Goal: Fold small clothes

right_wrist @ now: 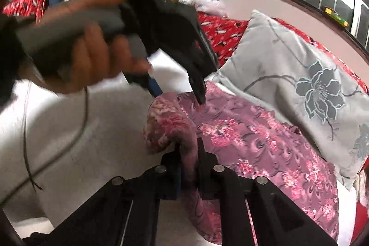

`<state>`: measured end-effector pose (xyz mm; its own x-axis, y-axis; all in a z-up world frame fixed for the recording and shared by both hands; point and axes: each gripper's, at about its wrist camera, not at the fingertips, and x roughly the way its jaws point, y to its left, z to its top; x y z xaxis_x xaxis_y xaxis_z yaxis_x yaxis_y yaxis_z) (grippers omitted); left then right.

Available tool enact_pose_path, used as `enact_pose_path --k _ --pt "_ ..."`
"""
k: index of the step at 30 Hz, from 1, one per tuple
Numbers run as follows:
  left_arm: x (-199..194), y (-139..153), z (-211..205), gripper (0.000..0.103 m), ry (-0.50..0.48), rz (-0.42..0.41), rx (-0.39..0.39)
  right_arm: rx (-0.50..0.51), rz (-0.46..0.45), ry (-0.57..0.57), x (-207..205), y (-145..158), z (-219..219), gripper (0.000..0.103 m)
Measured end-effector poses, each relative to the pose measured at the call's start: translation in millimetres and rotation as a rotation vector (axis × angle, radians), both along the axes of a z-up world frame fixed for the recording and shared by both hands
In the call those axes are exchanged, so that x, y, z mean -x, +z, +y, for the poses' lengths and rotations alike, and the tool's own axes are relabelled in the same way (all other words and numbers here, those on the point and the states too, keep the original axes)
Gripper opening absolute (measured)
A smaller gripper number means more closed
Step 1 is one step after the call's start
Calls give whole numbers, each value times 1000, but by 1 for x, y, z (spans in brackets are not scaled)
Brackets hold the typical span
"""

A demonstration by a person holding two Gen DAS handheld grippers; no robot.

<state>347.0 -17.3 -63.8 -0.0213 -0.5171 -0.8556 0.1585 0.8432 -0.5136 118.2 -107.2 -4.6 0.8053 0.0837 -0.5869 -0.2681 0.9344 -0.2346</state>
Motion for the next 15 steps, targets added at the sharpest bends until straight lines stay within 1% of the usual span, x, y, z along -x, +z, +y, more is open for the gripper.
enact_pose_path --k 2,3,4,6,9,11,14,15 --pt "4 4 -16 60 -7 -5 6 -13 -6 4 -1 4 -3 9" --pt "6 8 -21 48 -10 -16 7 -28 -1 0 -2 4 -7 9" --pt "8 13 -27 29 -14 -40 -7 -49 4 -8 1 4 -11 9" --pt "14 28 -38 12 -27 -102 -52 -93 12 -23 3 7 -21 9" --pt "24 52 -51 9 -28 -162 -71 -177 15 -55 11 11 -41 9" --pt "33 70 -64 8 -30 -202 -67 -243 14 -81 15 16 -59 9" --pt "45 90 -90 7 -45 -243 -60 -354 10 -126 22 24 -89 9" --pt "52 99 -104 7 -58 -262 -63 -387 5 -142 25 27 -98 9"
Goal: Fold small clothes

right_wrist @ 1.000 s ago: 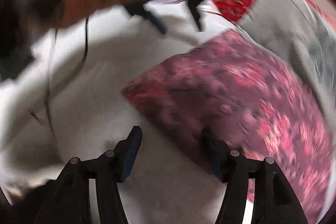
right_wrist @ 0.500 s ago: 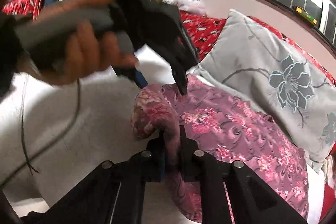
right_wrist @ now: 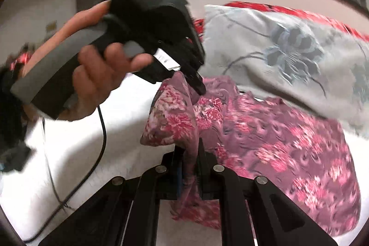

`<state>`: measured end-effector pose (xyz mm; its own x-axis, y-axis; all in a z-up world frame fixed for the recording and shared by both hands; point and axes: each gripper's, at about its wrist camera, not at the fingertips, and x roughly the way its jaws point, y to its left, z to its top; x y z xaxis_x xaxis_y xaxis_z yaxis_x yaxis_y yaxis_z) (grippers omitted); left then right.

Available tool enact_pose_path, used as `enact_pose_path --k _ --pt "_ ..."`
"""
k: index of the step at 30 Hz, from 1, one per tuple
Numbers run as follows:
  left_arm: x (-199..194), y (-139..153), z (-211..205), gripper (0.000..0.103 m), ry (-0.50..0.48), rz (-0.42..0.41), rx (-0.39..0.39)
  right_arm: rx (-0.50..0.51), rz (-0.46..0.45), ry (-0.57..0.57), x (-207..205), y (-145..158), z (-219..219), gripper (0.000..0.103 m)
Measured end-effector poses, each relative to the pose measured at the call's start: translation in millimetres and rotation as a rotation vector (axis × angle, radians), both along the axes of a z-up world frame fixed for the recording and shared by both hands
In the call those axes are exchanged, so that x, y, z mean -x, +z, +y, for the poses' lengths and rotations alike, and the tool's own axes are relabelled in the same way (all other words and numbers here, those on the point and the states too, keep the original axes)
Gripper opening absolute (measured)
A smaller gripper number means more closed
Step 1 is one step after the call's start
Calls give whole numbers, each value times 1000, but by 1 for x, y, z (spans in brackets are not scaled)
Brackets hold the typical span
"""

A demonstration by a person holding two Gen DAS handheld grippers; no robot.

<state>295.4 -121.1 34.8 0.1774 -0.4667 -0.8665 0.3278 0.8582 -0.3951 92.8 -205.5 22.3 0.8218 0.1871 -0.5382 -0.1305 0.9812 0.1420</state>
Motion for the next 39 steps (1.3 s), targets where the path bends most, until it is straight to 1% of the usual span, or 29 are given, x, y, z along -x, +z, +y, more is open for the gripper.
enact_pose_path --k 4,8,12,14,17,19,20,21,22,23,24,26,27,28,30,31,32,33,34,35,36,37,39 --pt "18 19 -44 7 -41 -53 -24 -119 -17 -71 16 11 -46 9" --pt "33 23 -93 7 -80 -65 -41 -221 -12 -140 32 10 -89 9" --pt "47 17 -148 7 -129 -59 -63 -336 4 -221 50 0 -138 8" --pt "52 12 -172 7 -148 -45 -65 -374 10 -250 56 -5 -155 8" --pt "58 -1 -207 7 -178 -17 -73 -436 16 -299 68 -12 -182 8" --pt "63 -12 -228 8 -201 -6 -93 -485 28 -339 75 -20 -200 8" --pt "66 -17 -234 9 -211 0 -99 -513 38 -360 78 -26 -208 8" --pt "69 -20 -240 14 -217 7 -103 -549 58 -385 81 -35 -218 8" --pt "71 -22 -242 17 -221 18 -95 -583 81 -409 83 -44 -227 8" --pt "73 -22 -241 17 -223 34 -66 -612 108 -433 83 -55 -235 8" --pt "73 -19 -239 19 -223 42 -42 -632 132 -451 83 -63 -240 8" --pt "69 -10 -226 21 -210 36 -4 -684 220 -482 82 -86 -253 9" --pt "65 -4 -215 28 -197 21 7 -706 261 -493 82 -95 -258 10" --pt "60 1 -202 39 -176 0 11 -718 290 -492 84 -100 -262 13" --pt "50 6 -171 51 -118 -58 -5 -705 277 -484 93 -92 -268 14" --pt "46 4 -156 51 -90 -79 -19 -678 223 -488 102 -78 -273 15" --pt "43 0 -142 51 -68 -83 -30 -667 181 -487 106 -68 -275 20" --pt "38 -8 -128 51 -42 -68 -41 -648 132 -493 107 -57 -281 26" --pt "34 -18 -117 51 -14 -39 -38 -618 80 -503 102 -42 -289 41" --pt "31 -31 -105 51 16 8 -22 -609 62 -490 94 -36 -293 55" --pt "30 -42 -97 51 33 49 -6 -611 65 -451 76 -32 -302 59" --pt "31 -49 -93 51 39 75 3 -627 96 -397 48 -31 -309 60" --pt "34 -64 -86 51 47 112 19 -626 174 -356 6 -38 -313 60"
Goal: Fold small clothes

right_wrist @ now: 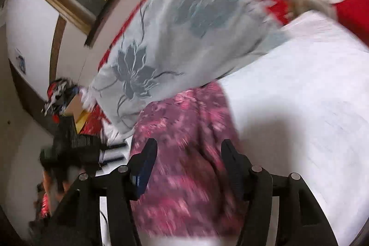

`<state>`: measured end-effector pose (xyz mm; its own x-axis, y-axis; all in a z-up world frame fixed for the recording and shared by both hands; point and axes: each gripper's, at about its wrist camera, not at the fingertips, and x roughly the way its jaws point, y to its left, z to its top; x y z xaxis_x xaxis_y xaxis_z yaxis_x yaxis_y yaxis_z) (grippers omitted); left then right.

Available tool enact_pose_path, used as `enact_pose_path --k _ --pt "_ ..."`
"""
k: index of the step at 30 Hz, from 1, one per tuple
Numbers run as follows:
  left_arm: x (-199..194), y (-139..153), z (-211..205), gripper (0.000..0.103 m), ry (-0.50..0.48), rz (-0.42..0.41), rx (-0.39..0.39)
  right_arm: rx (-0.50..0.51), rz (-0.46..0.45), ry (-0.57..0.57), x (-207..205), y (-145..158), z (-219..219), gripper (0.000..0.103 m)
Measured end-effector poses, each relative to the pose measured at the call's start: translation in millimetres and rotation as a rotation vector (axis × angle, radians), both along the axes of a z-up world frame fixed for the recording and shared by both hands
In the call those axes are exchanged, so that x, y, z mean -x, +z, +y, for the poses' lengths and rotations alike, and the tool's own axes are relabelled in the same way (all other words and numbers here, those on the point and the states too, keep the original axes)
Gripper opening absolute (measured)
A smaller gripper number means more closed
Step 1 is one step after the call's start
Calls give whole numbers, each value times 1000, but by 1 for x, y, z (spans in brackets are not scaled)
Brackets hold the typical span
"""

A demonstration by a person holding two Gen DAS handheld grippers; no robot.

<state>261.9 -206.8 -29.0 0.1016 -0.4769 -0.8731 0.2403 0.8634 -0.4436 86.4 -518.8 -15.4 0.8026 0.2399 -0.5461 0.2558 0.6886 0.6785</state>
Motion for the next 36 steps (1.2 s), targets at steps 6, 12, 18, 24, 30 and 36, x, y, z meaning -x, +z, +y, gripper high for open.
enact_pose_path --k 6,12,18,24,30,36 --pt "2 6 11 51 -12 -16 58 123 216 153 -86 -33 23 36" --pt "-4 8 -2 52 -5 -109 -16 236 25 70 -54 3 12 8" --pt "10 -7 1 55 -37 -76 -44 105 190 20 -51 -38 -19 14" --pt "54 -21 12 61 -64 -69 -37 58 150 81 -1 -32 -12 51" --pt "83 -28 -3 62 -125 -120 -158 197 172 112 25 -30 11 25" --pt "64 17 -4 60 -66 -121 -19 199 166 84 24 -5 -8 30"
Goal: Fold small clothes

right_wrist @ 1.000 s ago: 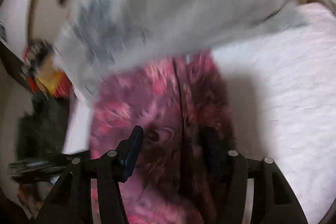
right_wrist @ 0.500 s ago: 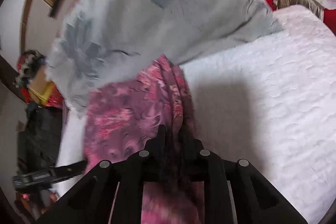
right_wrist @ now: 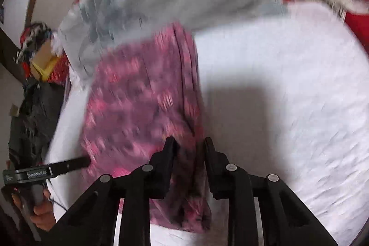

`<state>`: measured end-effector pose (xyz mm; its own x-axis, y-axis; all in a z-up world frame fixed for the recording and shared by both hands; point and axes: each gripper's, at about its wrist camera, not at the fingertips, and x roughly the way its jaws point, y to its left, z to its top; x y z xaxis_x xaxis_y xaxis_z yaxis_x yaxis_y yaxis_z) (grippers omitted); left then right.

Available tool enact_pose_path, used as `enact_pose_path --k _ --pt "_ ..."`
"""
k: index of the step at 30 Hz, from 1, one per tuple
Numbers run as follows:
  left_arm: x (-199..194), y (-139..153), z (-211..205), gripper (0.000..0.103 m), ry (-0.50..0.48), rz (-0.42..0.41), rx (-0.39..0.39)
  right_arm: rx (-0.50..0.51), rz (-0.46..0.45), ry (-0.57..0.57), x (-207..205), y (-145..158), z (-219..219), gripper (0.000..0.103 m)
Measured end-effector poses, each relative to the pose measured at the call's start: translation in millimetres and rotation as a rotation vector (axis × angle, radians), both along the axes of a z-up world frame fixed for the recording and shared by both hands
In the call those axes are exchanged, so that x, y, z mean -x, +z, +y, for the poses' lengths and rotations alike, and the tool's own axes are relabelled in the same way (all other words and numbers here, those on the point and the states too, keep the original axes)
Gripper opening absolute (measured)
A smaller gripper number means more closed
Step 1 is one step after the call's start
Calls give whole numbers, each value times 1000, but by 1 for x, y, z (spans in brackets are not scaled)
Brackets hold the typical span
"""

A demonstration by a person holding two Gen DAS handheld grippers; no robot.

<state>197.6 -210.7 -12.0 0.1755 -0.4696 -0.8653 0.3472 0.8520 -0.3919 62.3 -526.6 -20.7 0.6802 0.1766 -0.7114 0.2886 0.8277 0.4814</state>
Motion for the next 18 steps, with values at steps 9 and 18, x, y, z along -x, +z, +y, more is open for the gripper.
enact_pose_path --k 9,18 --pt "-78 7 -46 61 41 -59 -87 -63 -94 21 -104 15 2 31" --pt "-95 -19 -27 70 97 45 -21 36 51 9 -134 -15 -2 22"
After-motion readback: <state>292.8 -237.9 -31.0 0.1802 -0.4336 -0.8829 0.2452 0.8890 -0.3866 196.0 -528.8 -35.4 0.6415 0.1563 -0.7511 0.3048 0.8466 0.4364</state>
